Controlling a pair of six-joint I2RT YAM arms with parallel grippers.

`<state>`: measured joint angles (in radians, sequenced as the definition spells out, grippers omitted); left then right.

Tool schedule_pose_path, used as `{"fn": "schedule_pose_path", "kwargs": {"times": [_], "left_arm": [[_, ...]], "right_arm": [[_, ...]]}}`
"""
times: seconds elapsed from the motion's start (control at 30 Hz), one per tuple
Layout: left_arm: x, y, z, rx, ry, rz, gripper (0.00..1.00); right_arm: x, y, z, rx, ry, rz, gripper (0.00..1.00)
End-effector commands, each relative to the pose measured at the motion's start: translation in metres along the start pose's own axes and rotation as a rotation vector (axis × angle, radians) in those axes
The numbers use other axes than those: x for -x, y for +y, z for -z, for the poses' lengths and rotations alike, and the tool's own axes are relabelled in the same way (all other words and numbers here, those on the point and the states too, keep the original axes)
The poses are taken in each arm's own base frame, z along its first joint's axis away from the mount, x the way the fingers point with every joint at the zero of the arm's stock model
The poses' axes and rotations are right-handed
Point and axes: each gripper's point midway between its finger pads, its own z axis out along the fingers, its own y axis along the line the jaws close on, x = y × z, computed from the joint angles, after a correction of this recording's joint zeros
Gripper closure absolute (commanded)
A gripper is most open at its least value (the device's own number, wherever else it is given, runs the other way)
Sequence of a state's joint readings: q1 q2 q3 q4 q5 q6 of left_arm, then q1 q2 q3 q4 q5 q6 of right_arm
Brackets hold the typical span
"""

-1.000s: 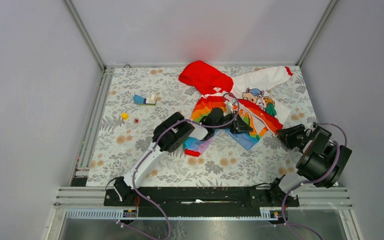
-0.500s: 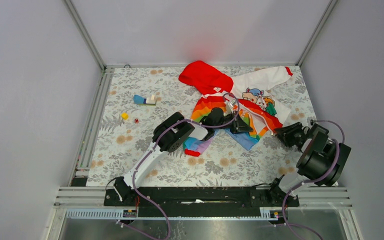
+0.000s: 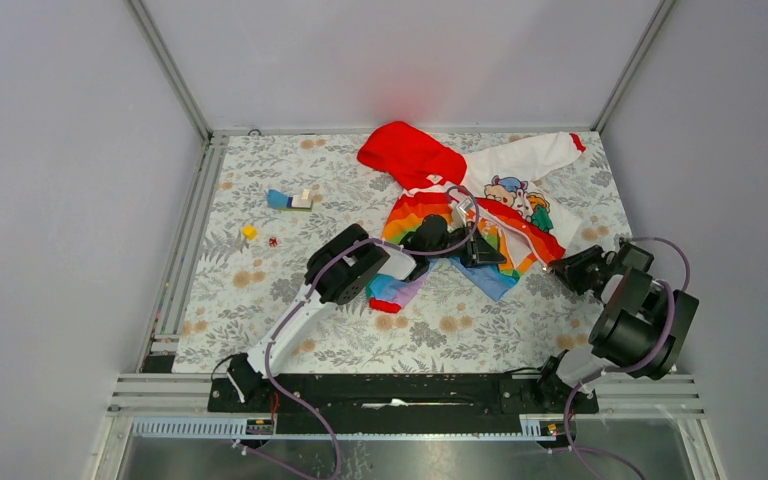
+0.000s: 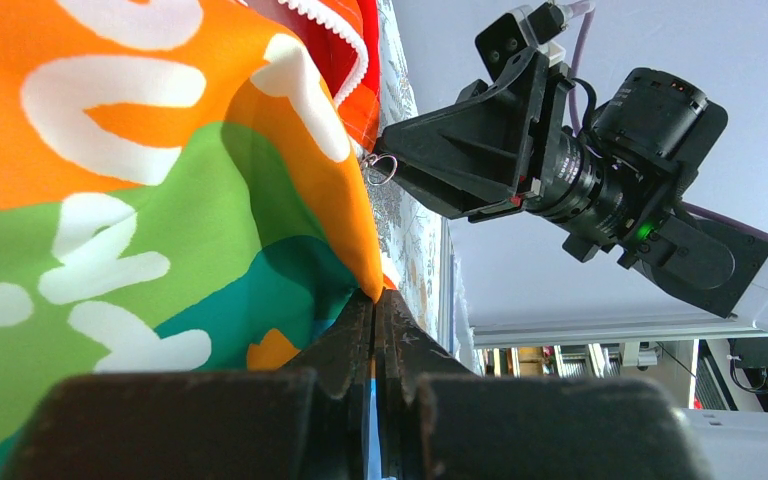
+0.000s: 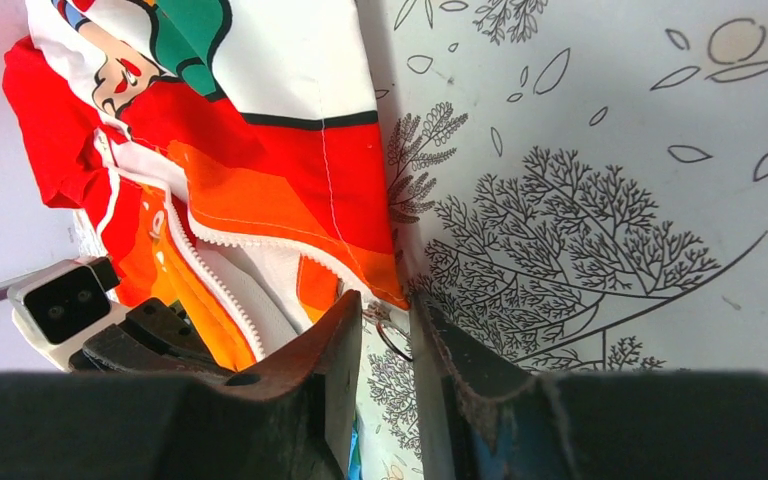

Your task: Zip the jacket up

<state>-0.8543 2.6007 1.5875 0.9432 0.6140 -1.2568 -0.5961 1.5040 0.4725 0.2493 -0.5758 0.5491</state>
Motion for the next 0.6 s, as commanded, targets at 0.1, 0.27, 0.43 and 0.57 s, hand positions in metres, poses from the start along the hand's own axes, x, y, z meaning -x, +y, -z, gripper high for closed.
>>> {"fn": "schedule_pose_path", "kwargs": {"times": [0.1, 0.27, 0.43, 0.57], "left_arm": [[-0.013, 0.009, -0.003, 0.007, 0.036, -0.016, 1.0], [-0.011, 0.007, -0.003, 0.005, 0.033, -0.019, 1.0], [-0.012, 0.006, -0.002, 0.005, 0.034, -0.022, 1.0], [-0.011, -0.001, -0.001, -0.009, 0.034, -0.033, 1.0]], "right_arm": [[-0.005, -0.021, 0.003, -0.12, 0.001, 0.016, 0.79], [-0.003, -0.018, 0.003, -0.111, -0.01, 0.019, 0.9], [-0.004, -0.011, 0.001, -0.066, -0.002, 0.006, 1.0], [-0.008, 0.006, -0.001, 0.033, 0.021, -0.027, 1.0]]}}
